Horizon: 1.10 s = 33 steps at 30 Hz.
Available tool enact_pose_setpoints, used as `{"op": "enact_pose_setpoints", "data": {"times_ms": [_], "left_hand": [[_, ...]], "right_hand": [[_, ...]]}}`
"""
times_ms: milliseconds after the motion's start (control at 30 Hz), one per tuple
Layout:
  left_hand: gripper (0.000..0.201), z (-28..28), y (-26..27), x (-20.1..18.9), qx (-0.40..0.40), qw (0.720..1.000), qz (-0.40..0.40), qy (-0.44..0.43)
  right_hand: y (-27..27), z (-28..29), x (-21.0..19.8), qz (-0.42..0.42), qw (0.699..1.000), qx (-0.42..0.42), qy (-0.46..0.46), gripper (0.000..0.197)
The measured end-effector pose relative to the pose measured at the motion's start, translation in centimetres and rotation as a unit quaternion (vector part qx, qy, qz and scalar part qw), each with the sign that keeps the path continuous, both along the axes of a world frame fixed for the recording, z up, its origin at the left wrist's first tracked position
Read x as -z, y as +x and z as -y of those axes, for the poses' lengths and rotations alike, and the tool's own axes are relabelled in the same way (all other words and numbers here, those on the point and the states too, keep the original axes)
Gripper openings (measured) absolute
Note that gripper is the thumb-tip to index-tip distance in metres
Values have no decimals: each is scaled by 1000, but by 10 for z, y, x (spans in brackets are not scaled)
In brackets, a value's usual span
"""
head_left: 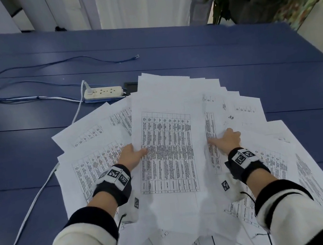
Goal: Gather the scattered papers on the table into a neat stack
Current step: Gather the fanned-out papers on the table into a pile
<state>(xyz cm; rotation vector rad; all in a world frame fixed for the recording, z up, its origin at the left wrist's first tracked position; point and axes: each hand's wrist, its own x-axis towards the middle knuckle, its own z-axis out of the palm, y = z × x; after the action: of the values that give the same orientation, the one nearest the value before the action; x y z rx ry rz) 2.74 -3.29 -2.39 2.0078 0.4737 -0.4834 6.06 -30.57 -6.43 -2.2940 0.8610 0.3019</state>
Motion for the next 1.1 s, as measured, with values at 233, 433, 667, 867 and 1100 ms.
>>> {"op": "enact_pose_setpoints", "data": {"times_ms": [233, 433, 667, 867, 1100], "left_hand": [[46, 8, 11, 16, 10, 1000, -1, -23], [49, 10, 10, 23, -2, 999, 47, -21], [47, -4, 14, 8, 48, 994, 32, -93], [58, -3, 17, 6, 117, 991, 13, -69], [88, 5, 13, 21, 41, 992, 75, -93]], "right_hand": [[14, -20, 16, 39, 993, -37, 107, 23], [11, -20, 19, 20, 985, -74, 153, 21], [9, -21, 12, 71, 989, -60, 119, 45], [9, -33, 9, 74, 979, -29, 187, 20], [-4, -33, 2, 60, 972, -69, 216, 31]]}}
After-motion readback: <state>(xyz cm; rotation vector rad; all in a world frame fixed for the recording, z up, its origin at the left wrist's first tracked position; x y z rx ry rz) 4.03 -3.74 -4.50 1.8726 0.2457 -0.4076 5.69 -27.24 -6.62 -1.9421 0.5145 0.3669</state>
